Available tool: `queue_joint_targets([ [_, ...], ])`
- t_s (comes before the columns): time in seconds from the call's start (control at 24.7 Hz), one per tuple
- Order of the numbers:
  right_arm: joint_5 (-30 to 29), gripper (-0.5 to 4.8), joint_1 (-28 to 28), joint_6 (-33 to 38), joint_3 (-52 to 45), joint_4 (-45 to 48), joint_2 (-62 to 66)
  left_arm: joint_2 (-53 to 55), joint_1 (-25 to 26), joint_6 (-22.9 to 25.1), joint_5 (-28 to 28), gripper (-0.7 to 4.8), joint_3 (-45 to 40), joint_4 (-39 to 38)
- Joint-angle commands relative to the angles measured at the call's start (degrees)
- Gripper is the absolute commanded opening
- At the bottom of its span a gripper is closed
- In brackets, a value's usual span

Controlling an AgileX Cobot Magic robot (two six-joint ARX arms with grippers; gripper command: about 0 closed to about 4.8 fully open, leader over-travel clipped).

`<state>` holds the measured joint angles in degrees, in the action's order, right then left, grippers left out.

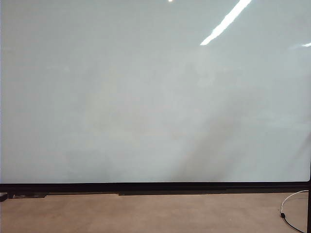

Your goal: Pick up the pen on the shelf to the right of the whiteboard and draw a check mark.

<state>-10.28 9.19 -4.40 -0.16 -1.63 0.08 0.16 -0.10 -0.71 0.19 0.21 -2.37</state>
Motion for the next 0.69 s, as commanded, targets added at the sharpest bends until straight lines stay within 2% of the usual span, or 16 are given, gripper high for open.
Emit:
queue_joint_targets([
  [0.04,-0.2,-0.09,0.0,-0.1,0.2,0.4,0.0,0.0,0.0,0.3,0.0,-0.04,0.2,0.7],
  [0.61,0.7,-0.08,0.2,-0.2,0.2,0.4,0.0,0.0,0.0,0.3,0.0,-0.05,0.2,0.7],
  [0.69,1.5,0.13,0.2,-0.1,0.2,0.7,0.0,0.0,0.0,0.3,0.0,-0.04,0.2,0.7],
])
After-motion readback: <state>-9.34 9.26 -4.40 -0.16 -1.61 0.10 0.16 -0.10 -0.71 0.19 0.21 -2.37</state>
